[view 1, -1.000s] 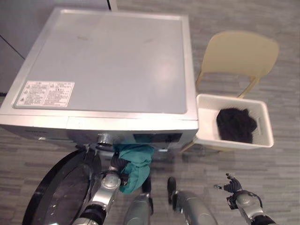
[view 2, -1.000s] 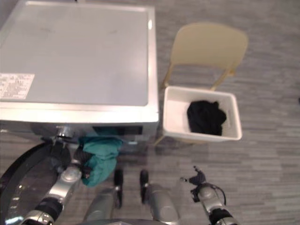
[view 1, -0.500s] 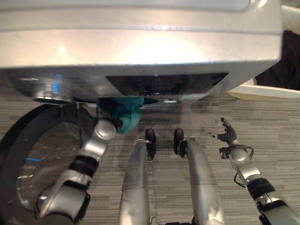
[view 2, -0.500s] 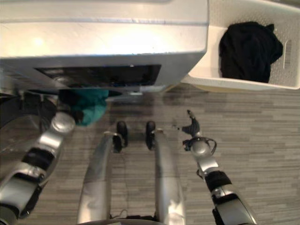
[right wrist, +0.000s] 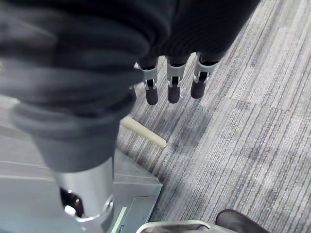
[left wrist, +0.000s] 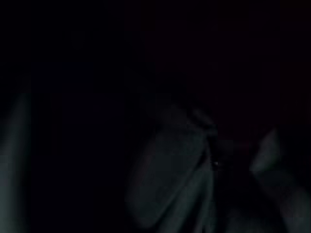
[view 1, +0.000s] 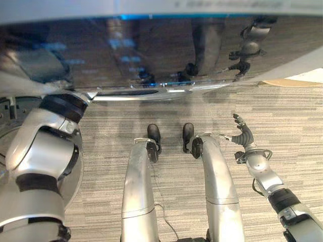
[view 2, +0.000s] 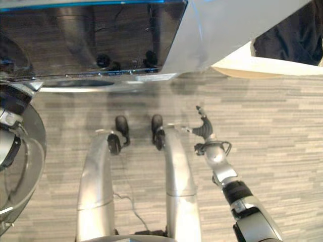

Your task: Grab the laundry basket,head to the washer,open it,put in the laundry and shut it.

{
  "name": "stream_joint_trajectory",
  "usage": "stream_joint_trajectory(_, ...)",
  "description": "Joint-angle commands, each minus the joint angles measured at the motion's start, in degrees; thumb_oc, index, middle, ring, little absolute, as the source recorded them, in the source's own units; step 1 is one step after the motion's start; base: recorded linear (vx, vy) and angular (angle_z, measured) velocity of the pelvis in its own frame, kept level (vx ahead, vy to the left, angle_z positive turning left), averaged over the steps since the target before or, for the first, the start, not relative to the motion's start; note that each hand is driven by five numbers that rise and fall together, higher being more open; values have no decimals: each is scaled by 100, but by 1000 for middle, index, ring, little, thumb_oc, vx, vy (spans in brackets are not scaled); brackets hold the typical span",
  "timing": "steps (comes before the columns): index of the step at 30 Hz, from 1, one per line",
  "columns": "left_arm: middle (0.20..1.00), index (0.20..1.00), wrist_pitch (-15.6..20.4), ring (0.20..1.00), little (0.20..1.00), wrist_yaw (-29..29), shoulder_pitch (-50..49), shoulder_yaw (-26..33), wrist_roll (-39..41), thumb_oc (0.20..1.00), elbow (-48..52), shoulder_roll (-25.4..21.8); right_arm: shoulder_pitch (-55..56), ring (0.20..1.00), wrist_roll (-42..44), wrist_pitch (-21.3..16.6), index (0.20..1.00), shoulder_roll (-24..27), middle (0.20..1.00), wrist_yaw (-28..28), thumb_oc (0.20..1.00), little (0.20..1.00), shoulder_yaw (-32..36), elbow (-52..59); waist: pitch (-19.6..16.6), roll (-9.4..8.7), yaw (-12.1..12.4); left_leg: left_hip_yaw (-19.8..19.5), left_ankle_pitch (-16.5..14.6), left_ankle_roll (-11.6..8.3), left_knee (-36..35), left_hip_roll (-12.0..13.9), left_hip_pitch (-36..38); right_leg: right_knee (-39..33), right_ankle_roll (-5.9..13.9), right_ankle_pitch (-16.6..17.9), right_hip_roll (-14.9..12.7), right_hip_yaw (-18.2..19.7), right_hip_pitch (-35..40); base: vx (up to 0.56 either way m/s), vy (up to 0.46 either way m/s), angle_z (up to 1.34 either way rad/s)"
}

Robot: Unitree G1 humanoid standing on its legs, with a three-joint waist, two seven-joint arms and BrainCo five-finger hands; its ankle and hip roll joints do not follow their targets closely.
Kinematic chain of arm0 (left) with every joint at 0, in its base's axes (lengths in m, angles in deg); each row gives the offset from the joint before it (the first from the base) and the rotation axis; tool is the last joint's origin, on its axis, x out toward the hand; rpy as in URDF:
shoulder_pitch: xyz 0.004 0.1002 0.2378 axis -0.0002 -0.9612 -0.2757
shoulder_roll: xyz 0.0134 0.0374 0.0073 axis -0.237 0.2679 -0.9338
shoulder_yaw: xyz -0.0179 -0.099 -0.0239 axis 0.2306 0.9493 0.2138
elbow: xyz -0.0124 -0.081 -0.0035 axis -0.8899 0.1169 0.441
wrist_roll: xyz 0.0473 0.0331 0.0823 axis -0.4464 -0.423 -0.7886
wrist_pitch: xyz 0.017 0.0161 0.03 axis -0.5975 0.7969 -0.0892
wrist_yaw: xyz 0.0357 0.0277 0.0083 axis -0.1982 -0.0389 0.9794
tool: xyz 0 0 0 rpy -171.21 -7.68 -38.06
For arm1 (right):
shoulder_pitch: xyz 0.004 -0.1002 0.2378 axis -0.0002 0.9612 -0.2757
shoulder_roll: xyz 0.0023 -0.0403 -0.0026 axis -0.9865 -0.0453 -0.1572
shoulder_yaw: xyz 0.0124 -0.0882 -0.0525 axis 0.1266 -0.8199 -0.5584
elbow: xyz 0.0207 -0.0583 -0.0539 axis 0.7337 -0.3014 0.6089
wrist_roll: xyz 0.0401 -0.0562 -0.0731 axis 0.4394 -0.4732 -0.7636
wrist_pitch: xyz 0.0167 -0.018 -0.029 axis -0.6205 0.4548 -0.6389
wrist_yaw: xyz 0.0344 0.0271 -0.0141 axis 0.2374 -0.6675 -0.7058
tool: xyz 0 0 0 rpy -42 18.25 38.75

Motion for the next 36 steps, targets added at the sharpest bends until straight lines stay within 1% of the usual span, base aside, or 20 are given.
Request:
stream_joint_trajectory(1, 1000, 1000, -4, 1000, 1000, 398, -482, 330, -403, 1000, -42, 113, 568, 1000, 163, -152, 1000, 1, 1000, -31, 1000, 1000, -159, 116, -862, 161, -189, -523, -378, -180, -20, 115, -59, -946, 563, 120, -50, 319, 182, -15, -12, -4)
stream_joint_trajectory(2, 1000, 1000, -38, 1000, 1000, 635, -683, 276, -595, 1000, -71, 178, 599, 1000, 127, -105, 1000, 18, 1000, -63, 1000, 1000, -144, 133, -875, 143, -169, -540, -382, -180, 35, 104, -58, -927, 570, 135, -25, 310, 193, 0, 0, 0)
stream_joint_trajectory(5, 1000, 1000, -60, 1000, 1000, 890, -1128, 395, -728, 1000, -158, 336, 684, 1000, 121, -42, 1000, 37, 1000, -127, 1000, 1000, -125, 102, -908, 119, -132, -573, -362, -201, 4, 115, 50, -969, 571, 159, -34, 280, 310, 0, 0, 0)
stream_joint_trajectory(8, 1000, 1000, 9, 1000, 1000, 1033, -2298, 1070, -384, 1000, 57, 556, 817, 1000, 158, 96, 1000, -84, 1000, -184, 1000, 1000, -61, -128, -946, 107, -1, -544, -298, -251, -239, 131, 426, -1159, 578, 205, -99, 222, 673, -42, 13, 1)
stream_joint_trajectory(10, 1000, 1000, 88, 1000, 1000, 1127, -3103, 1479, -140, 1000, 321, 769, 862, 1000, 146, 224, 1000, -167, 1000, -174, 1000, 1000, -43, -303, -970, 107, 80, -494, -231, -300, -626, 139, 913, -1487, 595, 263, -156, 172, 1109, -43, 23, 8)
stream_joint_trajectory(13, 1000, 1000, 116, 1000, 1000, 1207, -3899, 1818, -55, 1000, 570, 970, 867, 1000, 87, 354, 1000, -228, 1000, -178, 1000, 1000, 8, -529, -982, 96, 148, -420, -143, -338, -1130, 140, 1499, -1918, 628, 343, -196, 156, 1630, -28, 43, 7)
stream_joint_trajectory(14, 1000, 1000, 109, 1000, 1000, 1210, -3926, 1835, -59, 1000, 589, 969, 871, 1000, 87, 354, 1000, -223, 1000, -177, 1000, 1000, -4, -529, -965, 95, 140, -413, -132, -337, -1162, 139, 1547, -1946, 629, 354, -196, 159, 1674, 2, 103, 15)
stream_joint_trajectory(15, 1000, 1000, 198, 1000, 1000, 1388, -5038, 2281, 231, 1000, 745, 1366, 940, 1000, 59, 516, 1000, -306, 1000, -226, 1000, 1000, 81, -839, -998, 73, 230, -299, 103, -378, -2212, 35, 2733, -2778, 706, 554, -234, 177, 2726, 32, 101, 14)
stream_joint_trajectory(17, 1000, 1000, 241, 1000, 1000, 1563, -5802, 2581, 474, 1000, 840, 1614, 1059, 1000, -24, 640, 1000, -357, 1000, -321, 1000, 1000, 154, -1083, -1028, 61, 284, -251, 252, -381, -2980, -81, 3597, -3485, 785, 724, -231, 167, 3542, 74, 89, 4)
stream_joint_trajectory(18, 1000, 1000, 238, 1000, 1000, 1564, -5816, 2588, 472, 1000, 850, 1614, 1063, 1000, -24, 639, 1000, -354, 1000, -321, 1000, 1000, 148, -1081, -999, 56, 282, -246, 267, -381, -3021, -85, 3660, -3517, 786, 736, -232, 170, 3598, 143, 79, 8)
stream_joint_trajectory(19, 1000, 1000, 271, 1000, 1000, 1748, -6460, 2775, 581, 1000, 838, 1760, 1198, 1000, -113, 721, 1000, -360, 1000, -417, 1000, 1000, 242, -1339, -990, 51, 316, -198, 406, -379, -3743, -196, 4488, -4149, 850, 876, -212, 179, 4396, 99, 50, 19)
stream_joint_trajectory(20, 1000, 1000, 270, 1000, 1000, 1750, -6469, 2779, 579, 1000, 844, 1759, 1200, 1000, -113, 721, 1000, -359, 1000, -417, 1000, 1000, 239, -1338, -958, 44, 316, -194, 420, -379, -3780, -200, 4547, -4174, 851, 885, -214, 181, 4449, 171, 98, 15)
stream_joint_trajectory(21, 1000, 1000, 297, 1000, 1000, 1958, -7026, 2993, 729, 1000, 762, 1918, 1366, 1000, -178, 787, 1000, -371, 1000, -531, 1000, 1000, 358, -1553, -972, 43, 333, -124, 769, -338, -4517, -323, 5278, -4858, 888, 1189, -207, 177, 5154, 130, 73, 10)
stream_joint_trajectory(22, 1000, 1000, 301, 1000, 1000, 2031, -7291, 3054, 709, 1000, 657, 1983, 1454, 1000, -241, 816, 1000, -372, 1000, -577, 1000, 1000, 413, -1707, -987, 57, 340, -66, 848, -343, -4855, -346, 5676, -5128, 939, 1265, -196, 184, 5511, 196, 83, -3)
stream_joint_trajectory(26, 1000, 1000, 247, 1000, 1000, 2244, -7936, 3330, 854, 1000, 121, 2406, 1685, 1000, -341, 853, 1000, -468, 1000, -730, 1000, 1000, 622, -2213, -1177, 86, 337, 46, 1084, -377, -5873, -343, 6849, -5995, 1058, 1420, -121, 233, 6612, 201, 3, -19)
stream_joint_trajectory(28, 1000, 1000, 235, 1000, 1000, 2291, -8049, 3404, 914, 1000, 29, 2486, 1741, 1000, -342, 857, 1000, -507, 1000, -777, 1000, 1000, 660, -2323, -1269, 90, 332, 69, 1159, -390, -6083, -341, 7067, -6182, 1067, 1467, -94, 235, 6815, 156, -44, -22)
stream_joint_trajectory(30, 1000, 1000, 253, 1000, 1000, 2339, -8281, 3479, 944, 1000, -106, 2629, 1900, 1000, -292, 831, 1000, -584, 1000, -819, 1000, 1000, 800, -2474, -1521, 105, 335, 84, 1229, -410, -6451, -354, 7525, -6625, 1092, 1532, -40, 307, 7290, 167, -73, -20)
stream_joint_trajectory(34, 1000, 1000, 255, 1000, 1000, 2402, -8404, 3467, 982, 1000, -197, 2770, 1993, 1000, -191, 816, 1000, -677, 1000, -883, 1000, 1000, 822, -2640, -1710, 138, 306, 40, 1207, -421, -6689, -350, 7978, -6918, 1078, 1610, 48, 564, 7674, 138, -57, -16)
stream_joint_trajectory(35, 1000, 1000, 279, 1000, 1000, 2417, -8378, 3425, 999, 1000, -206, 2792, 1963, 1000, -180, 807, 1000, -670, 1000, -875, 1000, 1000, 785, -2678, -1710, 132, 342, -46, 1184, -426, -6648, -373, 8006, -6960, 1082, 1629, 68, 648, 7715, 46, -2, -31)
stream_joint_trajectory(36, 1000, 1000, 305, 1000, 1000, 2398, -8358, 3364, 1004, 1000, -162, 2804, 1931, 1000, -172, 787, 1000, -648, 1000, -855, 1000, 1000, 745, -2655, -1653, 110, 391, -277, 1164, -435, -6499, -453, 7950, -6982, 1072, 1639, 84, 755, 7736, 8, 9, -42)
